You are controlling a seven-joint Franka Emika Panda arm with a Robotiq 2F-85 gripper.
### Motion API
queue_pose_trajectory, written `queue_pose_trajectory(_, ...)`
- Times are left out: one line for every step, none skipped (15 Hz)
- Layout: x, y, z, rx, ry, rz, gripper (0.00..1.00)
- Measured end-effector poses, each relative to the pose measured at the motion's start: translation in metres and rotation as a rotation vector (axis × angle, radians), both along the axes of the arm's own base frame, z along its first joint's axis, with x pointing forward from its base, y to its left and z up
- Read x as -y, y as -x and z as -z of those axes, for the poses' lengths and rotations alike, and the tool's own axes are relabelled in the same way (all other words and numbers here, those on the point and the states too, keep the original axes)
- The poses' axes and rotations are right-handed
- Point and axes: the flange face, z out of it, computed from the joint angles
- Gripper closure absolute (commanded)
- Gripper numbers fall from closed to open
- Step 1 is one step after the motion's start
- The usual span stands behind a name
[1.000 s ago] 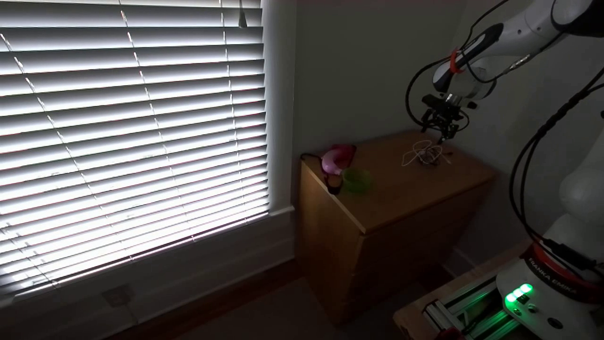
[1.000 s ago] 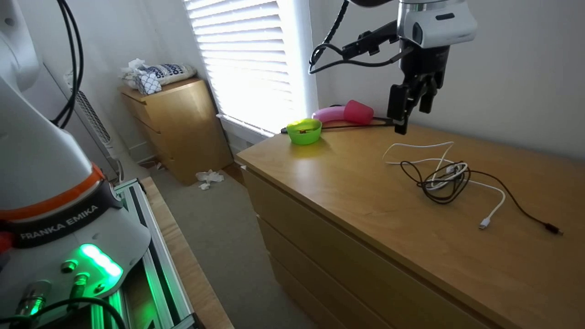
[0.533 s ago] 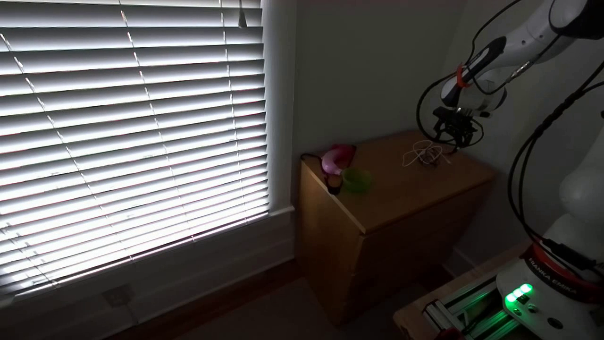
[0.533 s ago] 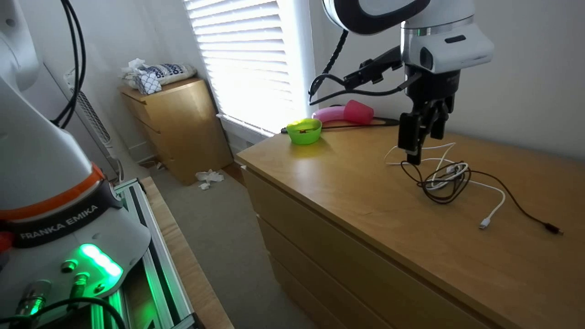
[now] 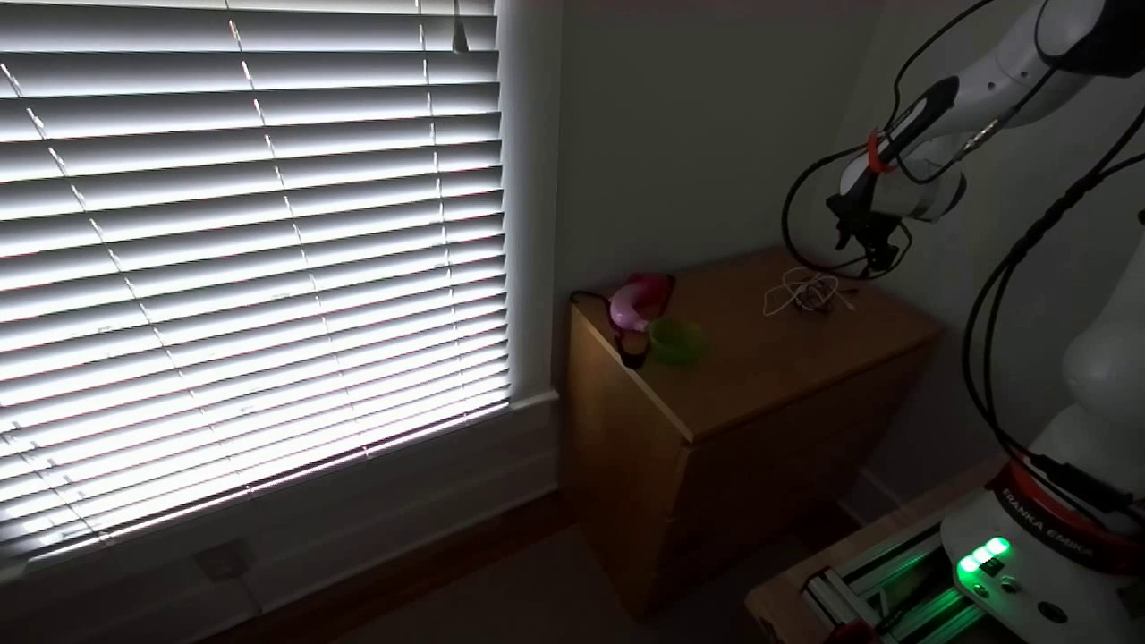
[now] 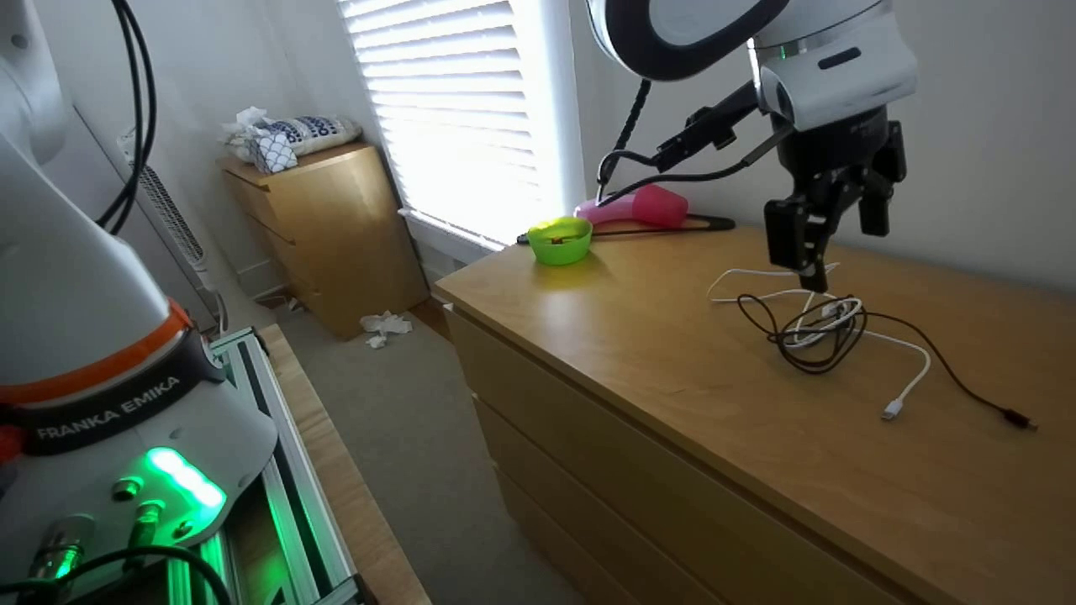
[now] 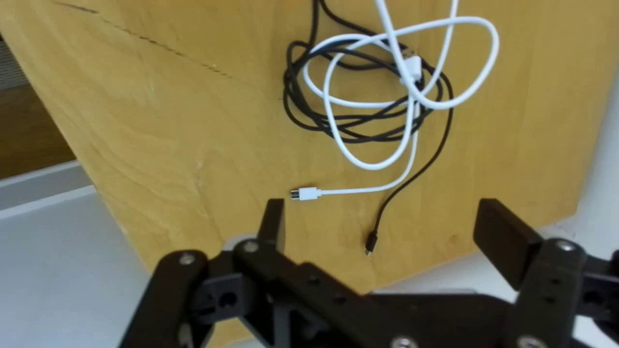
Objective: Move the charging codes to the right of the cabinet top
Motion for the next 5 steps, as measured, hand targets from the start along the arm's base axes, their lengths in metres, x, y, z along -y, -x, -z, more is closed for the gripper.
queue_pose_trajectory(-0.0009,-0.002,-0.0029,0.022,0.003,0.032,0.0)
queue_pose_trajectory(-0.0027,-0.0035,-0.0042,0.031,0.001,0.051,0.0)
queue_pose_trajectory(-0.0049,-0.0042,-0.0038,0.027,-0.004,0.058,0.0)
queue_pose_trajectory(-0.0071,-0.0046,-0.0029,0.021,-0.009,0.062,0.0)
queue_pose_trajectory(-0.0083,-0.0049,-0.0025,0.019,-0.011,0.063,0.0)
